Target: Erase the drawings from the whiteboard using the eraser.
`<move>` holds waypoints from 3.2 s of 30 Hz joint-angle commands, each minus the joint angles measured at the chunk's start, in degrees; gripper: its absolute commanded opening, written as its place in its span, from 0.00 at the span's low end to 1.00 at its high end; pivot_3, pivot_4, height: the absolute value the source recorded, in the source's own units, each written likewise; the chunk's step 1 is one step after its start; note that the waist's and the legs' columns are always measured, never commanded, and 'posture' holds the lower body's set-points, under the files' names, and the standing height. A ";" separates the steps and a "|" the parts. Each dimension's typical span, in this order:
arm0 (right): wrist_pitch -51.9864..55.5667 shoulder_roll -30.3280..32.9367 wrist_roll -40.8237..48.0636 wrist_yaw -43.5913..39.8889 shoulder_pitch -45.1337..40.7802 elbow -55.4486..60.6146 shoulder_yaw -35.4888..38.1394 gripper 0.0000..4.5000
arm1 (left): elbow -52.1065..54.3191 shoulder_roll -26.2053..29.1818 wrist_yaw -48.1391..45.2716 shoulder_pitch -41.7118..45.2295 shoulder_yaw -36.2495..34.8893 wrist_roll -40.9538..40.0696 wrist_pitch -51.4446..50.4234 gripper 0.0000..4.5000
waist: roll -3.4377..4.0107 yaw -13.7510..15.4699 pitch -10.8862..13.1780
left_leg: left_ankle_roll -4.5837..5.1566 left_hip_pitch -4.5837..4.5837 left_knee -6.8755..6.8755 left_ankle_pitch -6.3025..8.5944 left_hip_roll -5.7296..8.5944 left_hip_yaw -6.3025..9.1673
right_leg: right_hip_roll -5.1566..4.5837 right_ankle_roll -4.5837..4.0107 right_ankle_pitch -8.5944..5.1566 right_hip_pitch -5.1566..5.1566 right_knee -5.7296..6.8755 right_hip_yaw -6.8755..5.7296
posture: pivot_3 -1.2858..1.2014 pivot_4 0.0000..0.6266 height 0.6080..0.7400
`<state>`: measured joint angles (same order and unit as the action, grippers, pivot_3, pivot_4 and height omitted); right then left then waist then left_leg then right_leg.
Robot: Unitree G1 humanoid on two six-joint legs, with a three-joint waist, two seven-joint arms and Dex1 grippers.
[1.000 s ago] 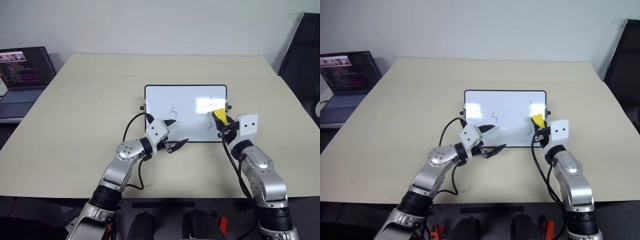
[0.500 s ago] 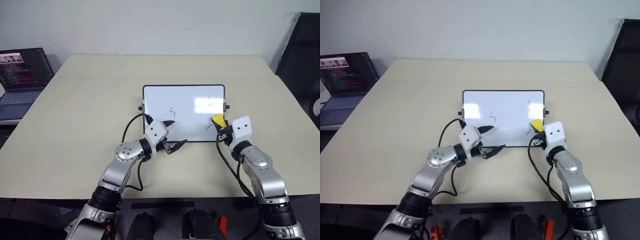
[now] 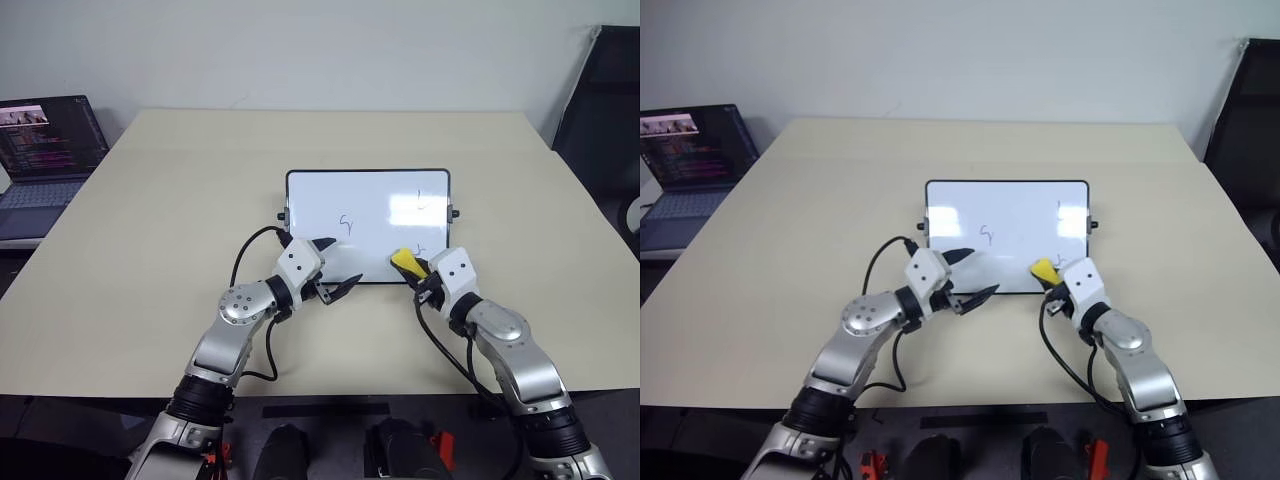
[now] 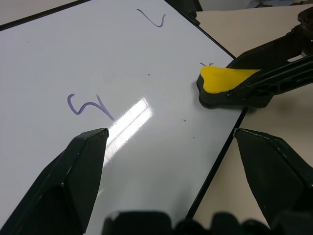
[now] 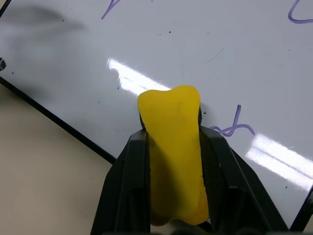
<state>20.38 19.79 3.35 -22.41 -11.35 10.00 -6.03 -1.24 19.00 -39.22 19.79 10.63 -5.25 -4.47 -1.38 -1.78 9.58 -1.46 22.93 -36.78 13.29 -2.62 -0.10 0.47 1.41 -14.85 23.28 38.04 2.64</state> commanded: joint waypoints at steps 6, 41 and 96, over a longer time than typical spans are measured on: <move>-0.64 2.11 -3.50 5.39 0.16 -2.19 4.85 0.23 | 0.64 -0.32 -0.55 2.06 -0.23 -0.29 1.48 1.00 | -0.01 0.10 0.00 | 0.00 0.00 -0.14 -0.01 0.02 -0.01 | -0.01 0.04 0.03 -0.07 -0.01 0.05 | 0.52 0.24 1.00; 2.89 1.82 -4.56 -0.63 -6.20 -5.36 -1.01 0.23 | -0.59 -0.44 -0.57 2.45 -0.51 -0.48 2.30 1.00 | -0.08 -1.48 -0.02 | 0.02 -0.16 -0.12 -0.03 -0.05 -0.04 | 0.15 -0.05 0.20 -0.07 0.02 0.24 | 0.52 0.24 1.00; 0.94 1.32 -3.55 -1.88 -13.25 -10.17 1.67 0.23 | -5.23 -4.30 -0.93 6.16 1.36 1.50 5.30 1.00 | -0.21 -0.14 0.29 | 0.02 -0.05 -0.04 -0.02 -0.07 0.02 | 0.18 -0.06 0.17 0.01 0.01 0.17 | 0.52 0.24 1.00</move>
<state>19.12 20.46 -0.26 -24.60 -25.16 0.06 -4.85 -9.29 14.87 -40.55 25.73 12.26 -3.45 0.45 -1.59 -1.92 9.86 -1.45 22.87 -36.86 13.27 -2.69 -0.11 0.65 1.34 -14.68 23.28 38.06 2.84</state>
